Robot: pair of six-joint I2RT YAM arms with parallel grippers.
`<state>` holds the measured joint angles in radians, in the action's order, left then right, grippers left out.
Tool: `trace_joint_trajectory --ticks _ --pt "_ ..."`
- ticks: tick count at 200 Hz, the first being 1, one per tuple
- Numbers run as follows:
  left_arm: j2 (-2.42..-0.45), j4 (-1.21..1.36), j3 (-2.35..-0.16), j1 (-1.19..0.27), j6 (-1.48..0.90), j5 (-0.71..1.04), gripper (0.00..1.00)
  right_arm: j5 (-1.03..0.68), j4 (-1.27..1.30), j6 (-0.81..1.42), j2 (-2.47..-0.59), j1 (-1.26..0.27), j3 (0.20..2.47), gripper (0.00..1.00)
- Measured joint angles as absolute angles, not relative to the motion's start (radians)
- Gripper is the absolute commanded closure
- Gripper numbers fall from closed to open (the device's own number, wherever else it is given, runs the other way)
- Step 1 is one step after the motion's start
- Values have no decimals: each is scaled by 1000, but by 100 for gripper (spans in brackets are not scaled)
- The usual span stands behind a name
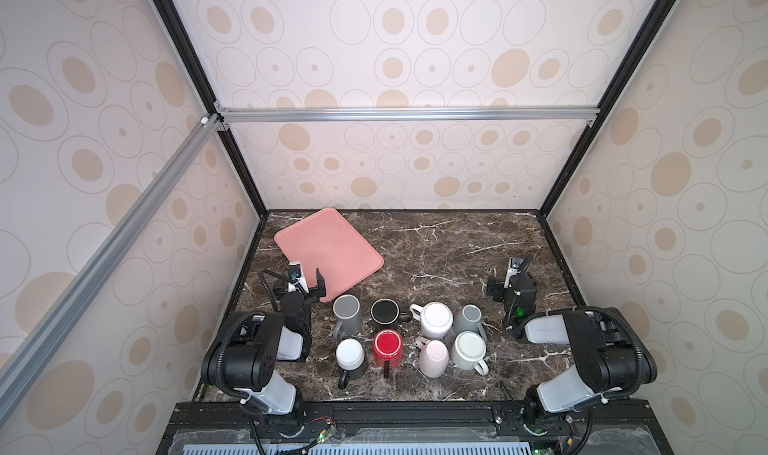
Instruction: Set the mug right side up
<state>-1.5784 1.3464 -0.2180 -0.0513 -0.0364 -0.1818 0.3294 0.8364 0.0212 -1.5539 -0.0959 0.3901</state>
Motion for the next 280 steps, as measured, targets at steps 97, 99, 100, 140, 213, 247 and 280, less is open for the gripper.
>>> trace_joint_trajectory --ticks 97,99,100,140,213,247,280 --pt "-1413 1078 -344 -128 -21 -342 1 399 408 124 -1359 -89 649 1" --pt "-1409 1072 -345 -132 -21 -347 1 402 396 132 -1352 -89 656 1" --pt "-1407 1070 -345 -133 -21 -349 0 404 392 135 -1349 -89 659 1" --pt "-1248 1063 -312 -154 -141 -507 0 442 227 505 -1277 -85 711 1" --pt "-1082 1108 -279 -151 -599 -393 1 55 179 672 -1444 -150 811 0" --pt "-1088 1136 -271 -151 -766 -234 1 -33 182 661 -1533 -306 901 0" --pt "-1072 1120 -247 -152 -875 -97 1 -82 108 609 -1715 -426 1105 12"
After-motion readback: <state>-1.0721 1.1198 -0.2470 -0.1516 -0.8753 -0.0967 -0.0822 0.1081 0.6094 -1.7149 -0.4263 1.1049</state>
